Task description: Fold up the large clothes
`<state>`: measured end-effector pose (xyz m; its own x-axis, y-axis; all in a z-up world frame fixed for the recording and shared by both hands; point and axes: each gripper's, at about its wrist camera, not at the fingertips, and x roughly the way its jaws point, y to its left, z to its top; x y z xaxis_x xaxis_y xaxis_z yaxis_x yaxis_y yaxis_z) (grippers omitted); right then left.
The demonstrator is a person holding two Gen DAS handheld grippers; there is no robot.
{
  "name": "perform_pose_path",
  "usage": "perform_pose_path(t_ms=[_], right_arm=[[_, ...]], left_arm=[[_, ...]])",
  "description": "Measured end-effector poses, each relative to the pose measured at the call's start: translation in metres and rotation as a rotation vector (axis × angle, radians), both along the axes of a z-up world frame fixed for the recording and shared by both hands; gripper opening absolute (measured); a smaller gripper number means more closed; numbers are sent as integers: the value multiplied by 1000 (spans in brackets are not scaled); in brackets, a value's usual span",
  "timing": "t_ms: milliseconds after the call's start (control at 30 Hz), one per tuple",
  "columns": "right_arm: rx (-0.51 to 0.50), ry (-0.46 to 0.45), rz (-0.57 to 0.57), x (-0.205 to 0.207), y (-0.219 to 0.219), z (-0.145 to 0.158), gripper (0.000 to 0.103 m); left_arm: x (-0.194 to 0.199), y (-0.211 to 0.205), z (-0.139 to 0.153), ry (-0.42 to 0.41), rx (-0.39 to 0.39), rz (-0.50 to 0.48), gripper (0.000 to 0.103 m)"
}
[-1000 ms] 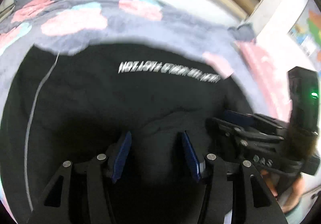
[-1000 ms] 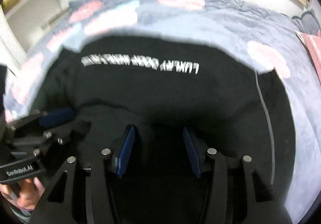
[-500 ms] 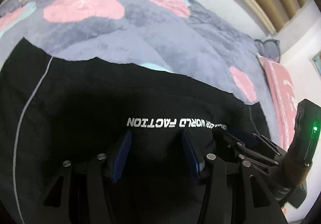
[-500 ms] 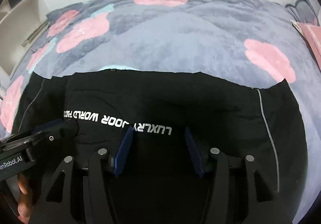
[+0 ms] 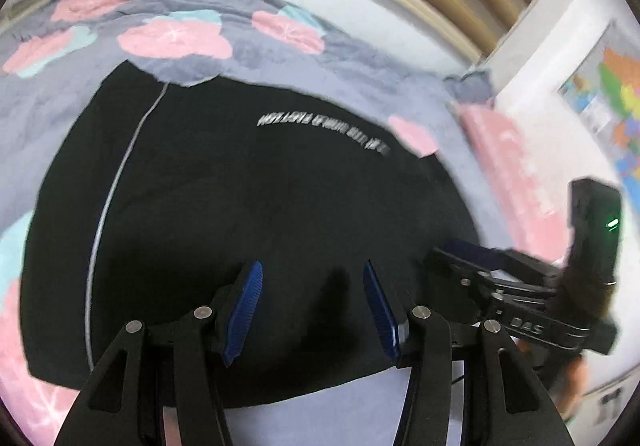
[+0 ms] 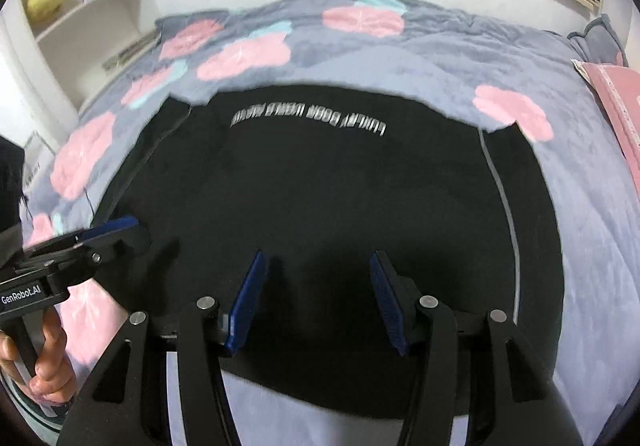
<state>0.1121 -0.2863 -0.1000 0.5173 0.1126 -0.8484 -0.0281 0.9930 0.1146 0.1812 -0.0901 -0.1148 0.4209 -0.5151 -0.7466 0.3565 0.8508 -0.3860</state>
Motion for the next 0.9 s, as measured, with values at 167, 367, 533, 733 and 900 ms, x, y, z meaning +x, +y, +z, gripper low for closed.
perform_pose_path(t_ms=[167, 367, 533, 733, 900], right_arm=[[52, 53, -25, 13, -7, -43, 65], [-11, 6, -44, 11, 2, -48, 67], [-1, -1, -78, 3, 5, -47, 69], [33, 57, -149, -8, -3, -34, 73], [30, -6, -138, -42, 2, 0, 74]], left_arm=[[15, -8, -41, 62, 43, -1, 54], [12, -15, -47, -10, 97, 20, 55], [1, -17, -46, -57, 125, 19, 56], [-7, -12, -25, -60, 142, 0, 56], [-44, 8, 11, -160, 123, 33, 57]])
